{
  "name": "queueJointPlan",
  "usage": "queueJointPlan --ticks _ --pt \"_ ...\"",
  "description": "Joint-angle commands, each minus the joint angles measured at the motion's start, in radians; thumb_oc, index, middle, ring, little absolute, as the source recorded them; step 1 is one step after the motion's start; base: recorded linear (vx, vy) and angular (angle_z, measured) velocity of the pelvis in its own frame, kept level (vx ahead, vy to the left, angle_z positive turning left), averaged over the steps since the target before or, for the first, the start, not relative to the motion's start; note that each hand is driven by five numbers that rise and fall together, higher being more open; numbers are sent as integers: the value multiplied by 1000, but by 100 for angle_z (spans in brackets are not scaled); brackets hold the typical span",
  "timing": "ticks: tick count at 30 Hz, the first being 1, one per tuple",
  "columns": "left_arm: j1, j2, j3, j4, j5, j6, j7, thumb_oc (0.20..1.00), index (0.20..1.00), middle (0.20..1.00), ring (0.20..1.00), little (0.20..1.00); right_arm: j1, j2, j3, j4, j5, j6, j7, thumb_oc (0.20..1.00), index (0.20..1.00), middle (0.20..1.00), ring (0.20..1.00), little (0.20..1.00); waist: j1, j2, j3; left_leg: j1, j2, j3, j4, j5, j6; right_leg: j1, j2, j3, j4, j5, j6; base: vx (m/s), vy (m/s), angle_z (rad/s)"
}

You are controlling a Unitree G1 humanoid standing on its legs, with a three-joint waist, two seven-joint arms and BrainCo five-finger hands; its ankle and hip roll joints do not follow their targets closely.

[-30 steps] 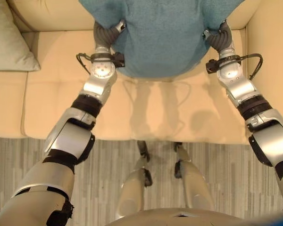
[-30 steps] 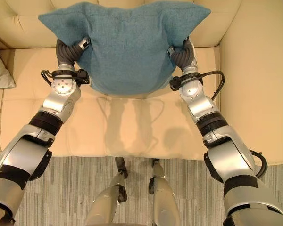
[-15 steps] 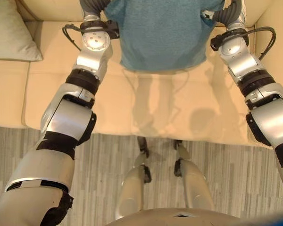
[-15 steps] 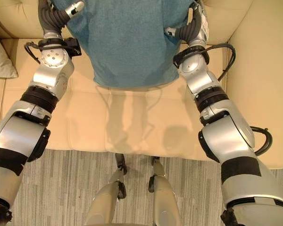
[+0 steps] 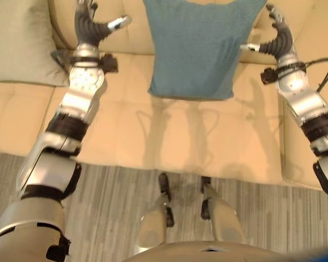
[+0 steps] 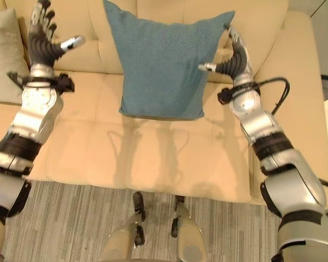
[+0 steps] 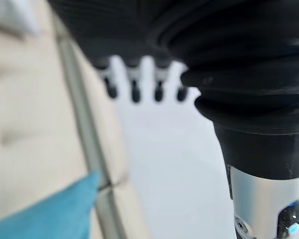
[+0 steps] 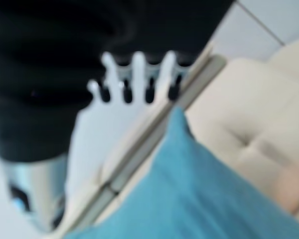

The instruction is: Pick up all the scattered cushions and arrange them neatly on the sofa.

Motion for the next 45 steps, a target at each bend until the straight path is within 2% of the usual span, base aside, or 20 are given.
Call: queueJointPlan --ticks 1,2,8,10,12,15,16,22,23,26,27,29,31,34,36,39,40,42,43,45 --pt "127 -12 51 -58 8 -72 -99 1000 1000 1000 1000 1000 145 18 -87 -20 -32 -79 104 1000 1000 1000 1000 1000 21 -39 -85 51 -5 5 19 -12 -63 41 -50 38 77 -45 113 48 -1 0" --pt "134 -12 53 -62 9 -71 -99 1000 1000 1000 1000 1000 151 18 -89 -23 -32 -78 105 1000 1000 1000 1000 1000 21 -39 -87 54 -5 5 18 -12 -63 44 -49 38 76 -45 113 60 -5 -1" --pt "475 -73 129 -156 33 -49 -223 1000 1000 1000 1000 1000 461 37 -171 -100 -101 -81 199 1000 1000 1000 1000 1000 16 -41 -145 113 -3 12 4 -17 -66 112 -42 27 33 -45 119 53 -10 -5" --pt "518 -98 132 -137 36 -43 -235 1000 1000 1000 1000 1000 501 54 -182 -105 -97 -86 213 1000 1000 1000 1000 1000 14 -40 -155 121 -1 16 4 -18 -67 122 -42 25 26 -44 121 35 -9 -5" --pt "661 -162 145 -92 85 -12 -276 1000 1000 1000 1000 1000 644 91 -222 -114 -113 -86 253 1000 1000 1000 1000 1000 7 -39 -178 152 0 23 4 -23 -69 157 -37 24 18 -46 123 31 -17 -12" --pt "714 -204 157 -38 87 1 -287 1000 1000 1000 1000 1000 690 115 -223 -97 -134 -83 267 1000 1000 1000 1000 1000 4 -40 -186 167 1 24 4 -24 -69 172 -37 25 18 -48 122 -8 -12 -4" --pt "763 -249 162 32 107 18 -294 1000 1000 1000 1000 1000 738 151 -235 -57 -140 -81 273 1000 1000 1000 1000 1000 1 -39 -194 181 1 26 4 -24 -69 190 -34 26 18 -52 123 -9 -13 -6" --pt "859 -337 200 203 103 56 -305 1000 1000 1000 1000 1000 822 216 -248 51 -179 -67 271 1000 1000 1000 1000 1000 -5 -37 -210 209 5 28 4 -23 -72 219 -30 22 32 -67 119 -8 -12 1" --pt "881 -374 218 301 113 74 -300 1000 1000 1000 1000 1000 835 241 -239 128 -196 -58 268 1000 1000 1000 1000 1000 -3 -36 -210 222 9 30 4 -21 -71 223 -27 16 50 -78 117 -26 -45 1" --pt "896 -397 231 377 128 82 -292 1000 1000 1000 1000 1000 850 260 -228 183 -215 -53 266 1000 1000 1000 1000 1000 -2 -35 -209 237 13 32 4 -21 -72 234 -23 16 69 -92 111 -8 -52 -1" --pt "906 -418 249 467 141 98 -293 1000 1000 1000 1000 1000 870 278 -233 221 -218 -47 269 1000 1000 1000 1000 1000 -1 -38 -209 252 21 29 4 -18 -75 247 -16 17 85 -108 105 -3 -52 -1" --pt "909 -422 247 467 134 95 -291 1000 1000 1000 1000 1000 877 283 -237 250 -214 -45 266 1000 1000 1000 1000 1000 -2 -39 -204 257 24 25 6 -17 -77 254 -12 17 87 -114 102 -39 -95 2" --pt "905 -426 237 485 123 99 -301 1000 1000 1000 1000 1000 907 293 -246 284 -204 -45 262 1000 1000 1000 1000 1000 -9 -50 -184 220 43 17 61 -4 -95 266 3 16 83 -128 86 -131 -146 9" --pt "884 -433 214 532 144 107 -306 1000 1000 1000 1000 1000 917 309 -240 340 -200 -43 254 1000 1000 1000 1000 1000 -21 -66 -172 165 53 31 130 -2 -100 268 1 -6 68 -123 78 -140 -82 44" --pt "875 -441 199 549 164 107 -312 1000 1000 1000 1000 1000 909 323 -233 387 -199 -38 256 1000 1000 1000 1000 1000 -24 -80 -171 161 38 44 203 -53 -87 259 -9 -8 68 -114 77 -130 -35 58" --pt "864 -458 192 580 164 113 -321 1000 1000 1000 1000 1000 895 335 -218 429 -207 -29 262 1000 1000 1000 1000 1000 -18 -95 -172 177 -34 -27 315 -146 -70 245 -23 7 79 -95 77 -99 34 -2" --pt "860 -463 190 587 163 116 -323 1000 1000 1000 1000 1000 890 343 -213 451 -214 -21 264 1000 1000 1000 1000 1000 -19 -92 -175 191 -51 -43 305 -162 -68 233 -23 15 84 -86 81 -86 116 -28" --pt "858 -466 185 592 167 121 -324 1000 1000 1000 1000 1000 888 351 -212 472 -217 -12 266 1000 1000 1000 1000 1000 -22 -83 -177 224 -56 -44 254 -171 -62 220 -21 21 88 -75 92 -74 132 -16" --pt "848 -470 177 614 196 126 -325 1000 1000 1000 1000 1000 871 362 -206 513 -232 -3 263 1000 1000 1000 1000 1000 -27 -71 -178 247 -79 -57 192 -187 -42 188 -26 35 94 -51 105 -111 165 1" --pt "842 -472 172 643 220 131 -326 1000 1000 1000 1000 1000 852 371 -201 543 -250 6 260 1000 1000 1000 1000 1000 -31 -68 -167 253 -89 -53 160 -189 -26 154 -39 49 102 -16 121 -161 201 -5"
